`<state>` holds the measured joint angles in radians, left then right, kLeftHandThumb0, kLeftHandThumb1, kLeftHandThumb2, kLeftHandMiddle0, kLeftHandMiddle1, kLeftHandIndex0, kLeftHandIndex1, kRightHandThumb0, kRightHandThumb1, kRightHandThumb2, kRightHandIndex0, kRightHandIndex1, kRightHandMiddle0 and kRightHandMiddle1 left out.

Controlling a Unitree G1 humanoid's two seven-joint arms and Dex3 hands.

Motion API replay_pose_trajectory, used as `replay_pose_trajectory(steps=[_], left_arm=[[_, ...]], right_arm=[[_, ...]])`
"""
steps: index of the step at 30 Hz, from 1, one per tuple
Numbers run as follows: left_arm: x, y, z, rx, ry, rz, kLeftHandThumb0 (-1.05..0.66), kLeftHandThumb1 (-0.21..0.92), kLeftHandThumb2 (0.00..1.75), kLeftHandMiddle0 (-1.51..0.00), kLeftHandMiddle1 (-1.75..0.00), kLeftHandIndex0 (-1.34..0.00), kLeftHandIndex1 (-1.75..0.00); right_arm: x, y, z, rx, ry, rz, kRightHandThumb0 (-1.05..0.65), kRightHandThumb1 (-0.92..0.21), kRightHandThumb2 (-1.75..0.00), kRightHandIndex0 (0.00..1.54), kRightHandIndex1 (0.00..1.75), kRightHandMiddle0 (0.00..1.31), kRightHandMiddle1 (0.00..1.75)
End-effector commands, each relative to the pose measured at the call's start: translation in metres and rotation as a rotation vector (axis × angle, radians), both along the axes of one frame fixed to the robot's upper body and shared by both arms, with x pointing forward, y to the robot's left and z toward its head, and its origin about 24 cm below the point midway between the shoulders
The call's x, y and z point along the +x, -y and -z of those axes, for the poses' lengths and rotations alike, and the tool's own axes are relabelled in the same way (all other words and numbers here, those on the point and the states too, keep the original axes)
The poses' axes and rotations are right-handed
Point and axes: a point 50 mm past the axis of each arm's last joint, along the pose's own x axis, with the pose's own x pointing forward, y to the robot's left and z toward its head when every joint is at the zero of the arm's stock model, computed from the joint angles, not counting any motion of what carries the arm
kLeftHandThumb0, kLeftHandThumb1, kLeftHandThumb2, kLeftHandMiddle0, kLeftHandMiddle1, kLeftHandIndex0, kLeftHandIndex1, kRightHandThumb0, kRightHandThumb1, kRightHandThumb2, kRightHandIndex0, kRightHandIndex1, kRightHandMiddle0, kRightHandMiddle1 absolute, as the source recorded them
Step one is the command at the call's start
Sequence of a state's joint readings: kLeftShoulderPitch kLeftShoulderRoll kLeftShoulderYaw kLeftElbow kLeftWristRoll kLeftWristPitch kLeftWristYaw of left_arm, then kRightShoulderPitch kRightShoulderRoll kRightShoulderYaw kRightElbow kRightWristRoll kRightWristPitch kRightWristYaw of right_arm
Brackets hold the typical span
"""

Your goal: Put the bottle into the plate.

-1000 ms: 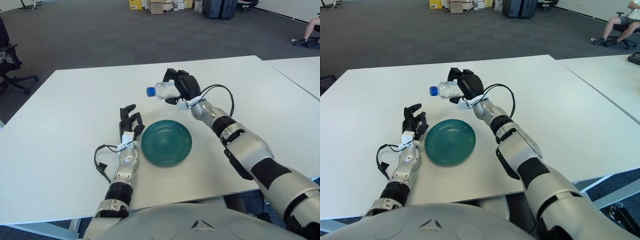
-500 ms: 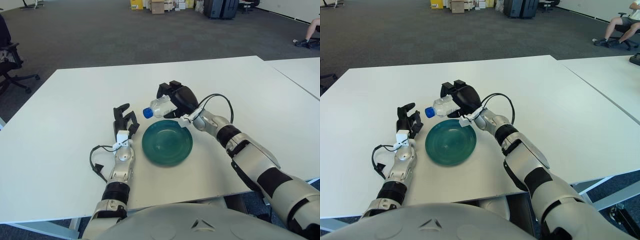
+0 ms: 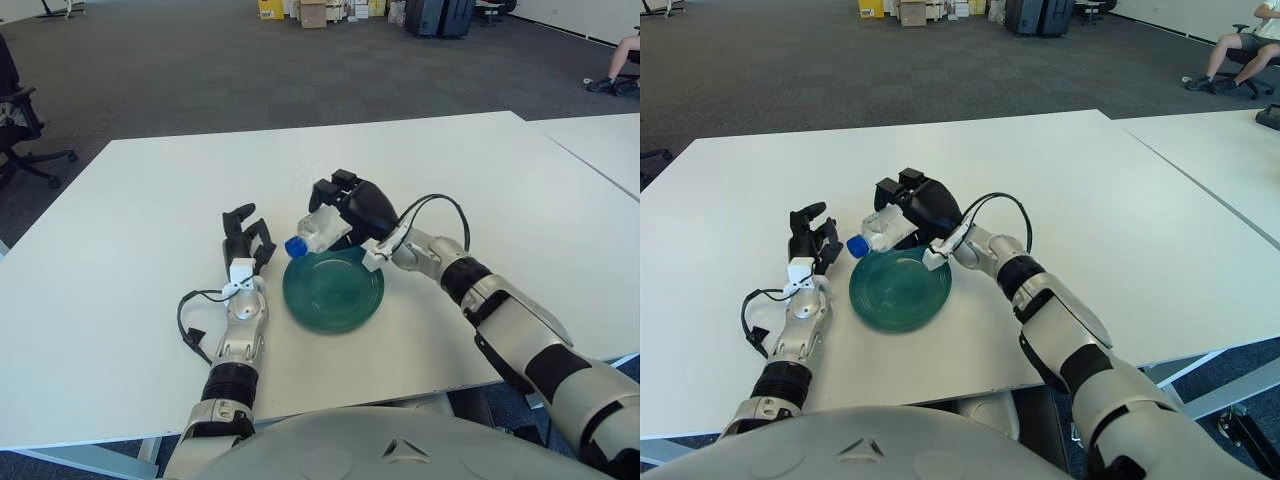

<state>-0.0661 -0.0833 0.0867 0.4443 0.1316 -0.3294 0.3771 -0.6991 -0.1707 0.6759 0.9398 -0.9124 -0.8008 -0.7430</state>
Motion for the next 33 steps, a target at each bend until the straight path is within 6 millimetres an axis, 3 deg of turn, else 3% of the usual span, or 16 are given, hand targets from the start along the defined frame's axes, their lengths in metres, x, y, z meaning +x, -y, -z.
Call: replay_pose_trajectory(steps=[1,9,19,33], left_arm=[[0.000,-0.004,-0.002,0.013,0.003,-0.022,-0.60,0.92,0.75,-0.45,-0.59,-0.16,-1.10],[0.000,-0.006,-0.003,0.028,0.009,-0.020,-0.61,0.92,0.75,-0.44,-0.59,-0.17,-1.11],[0.001,-0.007,-0.003,0.031,0.010,-0.018,-0.61,0.92,0.76,-0.45,-0.58,-0.17,-1.11],[0.002,-0.008,-0.003,0.012,0.015,-0.023,-0.58,0.92,0.75,-0.46,-0.59,-0.15,-1.11]], right_arm=[[-0.002,0.002,-0.004,0.012,0.003,-0.022,-0.50,-0.23,-1.42,1.19,1.75,0.68,1.75],[-0.011,0.003,0.002,0.011,-0.028,-0.056,-0.47,-0.30,-1.33,1.16,1.75,0.62,1.75],[-0.019,0.006,0.007,-0.012,-0.027,-0.096,-0.47,-0.31,-1.32,1.15,1.75,0.61,1.75],[-0.046,0.012,0.027,-0.055,-0.131,-0.247,-0.46,-0.34,-1.28,1.10,1.75,0.59,1.75]])
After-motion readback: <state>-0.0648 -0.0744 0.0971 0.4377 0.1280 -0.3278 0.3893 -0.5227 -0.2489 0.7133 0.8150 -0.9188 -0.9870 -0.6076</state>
